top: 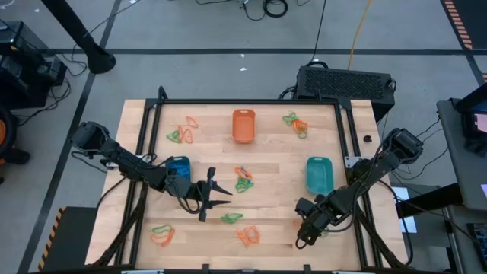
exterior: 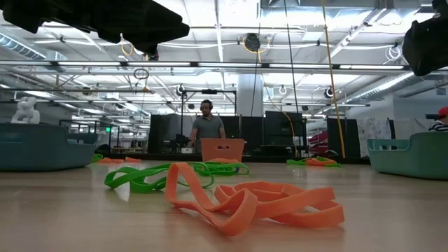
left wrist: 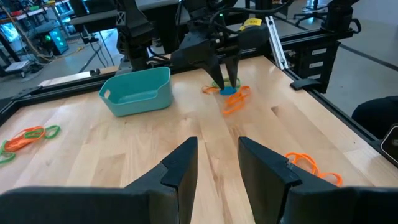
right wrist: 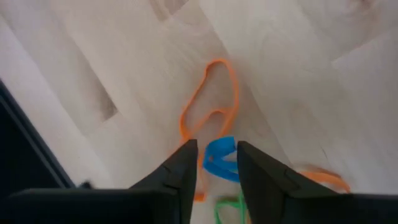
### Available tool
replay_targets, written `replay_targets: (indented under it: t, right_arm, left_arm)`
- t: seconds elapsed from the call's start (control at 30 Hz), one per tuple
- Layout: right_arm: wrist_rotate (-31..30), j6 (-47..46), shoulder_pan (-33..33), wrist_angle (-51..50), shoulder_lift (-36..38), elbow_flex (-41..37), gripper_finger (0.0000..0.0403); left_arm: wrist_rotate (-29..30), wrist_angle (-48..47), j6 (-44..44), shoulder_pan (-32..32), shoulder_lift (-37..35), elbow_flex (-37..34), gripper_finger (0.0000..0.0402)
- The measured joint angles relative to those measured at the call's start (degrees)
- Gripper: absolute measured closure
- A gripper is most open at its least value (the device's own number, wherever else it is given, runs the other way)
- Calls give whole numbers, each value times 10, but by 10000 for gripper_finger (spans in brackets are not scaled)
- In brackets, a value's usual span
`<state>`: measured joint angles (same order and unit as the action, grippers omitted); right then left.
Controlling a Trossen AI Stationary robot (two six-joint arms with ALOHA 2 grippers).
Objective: Sort rubber bands into baskets
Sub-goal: Put the blue rubber band into the blue bin
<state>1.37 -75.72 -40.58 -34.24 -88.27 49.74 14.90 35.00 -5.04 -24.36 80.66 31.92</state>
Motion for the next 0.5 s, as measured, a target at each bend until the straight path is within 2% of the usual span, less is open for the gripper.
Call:
replay_targets:
  t: [0.23, 0.37, 0.5]
  right_arm:
    - [0, -3, 0, -23, 0, 0, 286]
    - [-27, -1, 0, -14, -5, 0, 288]
    - [-30, -1, 0, -5, -23, 0, 289]
  left_arm:
    - [0, -3, 1, 0, 0, 0, 278]
    - [0, -14, 2, 0, 0, 0, 278]
    - [0, -15, 2, 0, 0, 0, 278]
